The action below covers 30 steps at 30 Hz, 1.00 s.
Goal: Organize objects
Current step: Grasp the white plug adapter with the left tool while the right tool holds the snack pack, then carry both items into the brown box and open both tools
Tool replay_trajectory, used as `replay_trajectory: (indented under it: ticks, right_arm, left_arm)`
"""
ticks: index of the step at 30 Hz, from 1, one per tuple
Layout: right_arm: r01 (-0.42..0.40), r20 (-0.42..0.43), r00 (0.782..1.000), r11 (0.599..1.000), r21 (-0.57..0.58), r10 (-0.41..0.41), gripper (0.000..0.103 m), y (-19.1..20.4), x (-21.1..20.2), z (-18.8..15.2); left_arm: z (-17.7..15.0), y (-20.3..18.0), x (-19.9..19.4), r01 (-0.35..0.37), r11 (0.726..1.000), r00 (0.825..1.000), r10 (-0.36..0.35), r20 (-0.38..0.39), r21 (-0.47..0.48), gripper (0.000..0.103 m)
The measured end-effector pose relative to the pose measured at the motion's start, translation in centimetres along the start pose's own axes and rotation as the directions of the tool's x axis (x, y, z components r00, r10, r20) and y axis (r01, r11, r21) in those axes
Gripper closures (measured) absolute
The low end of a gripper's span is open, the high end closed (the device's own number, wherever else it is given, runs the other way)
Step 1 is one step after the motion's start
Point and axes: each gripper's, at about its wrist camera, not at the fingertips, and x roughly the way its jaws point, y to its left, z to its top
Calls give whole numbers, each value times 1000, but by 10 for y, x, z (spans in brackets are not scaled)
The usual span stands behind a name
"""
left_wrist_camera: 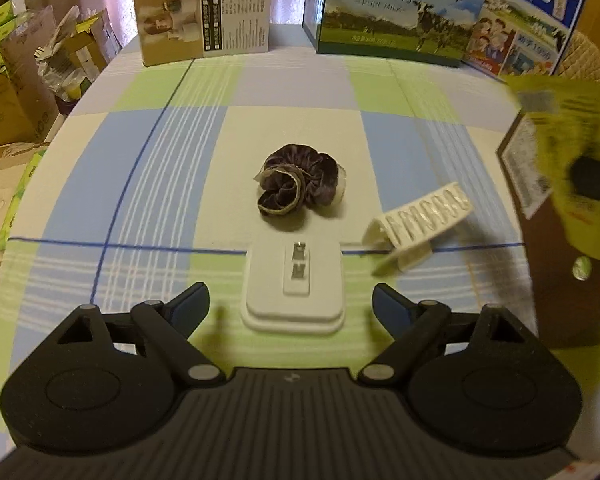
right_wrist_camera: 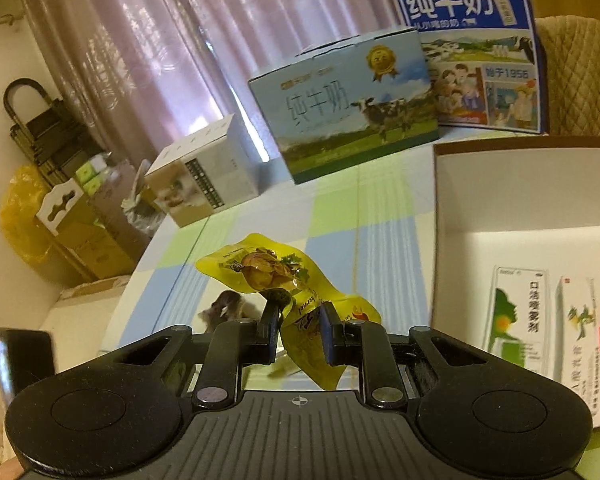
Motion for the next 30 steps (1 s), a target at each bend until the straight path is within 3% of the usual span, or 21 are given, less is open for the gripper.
replay_trajectory:
  ticks: [8, 18, 30]
  right_arm:
    - [25, 2, 1000, 1000, -5, -25, 85, -10, 0, 4]
    - [31, 12, 999, 999, -11, -31, 85, -12, -6, 11]
    - [11, 38, 999, 1000, 2, -11, 85, -12, -36, 17]
  left_arm:
    - [8, -1, 28, -1, 1000, 999, 1, -35, 7, 42]
    - [2, -2, 14, -19, 1000, 1000, 18, 9, 20, 42]
    - [12, 12, -63, -54, 998, 996, 55, 64, -31, 42]
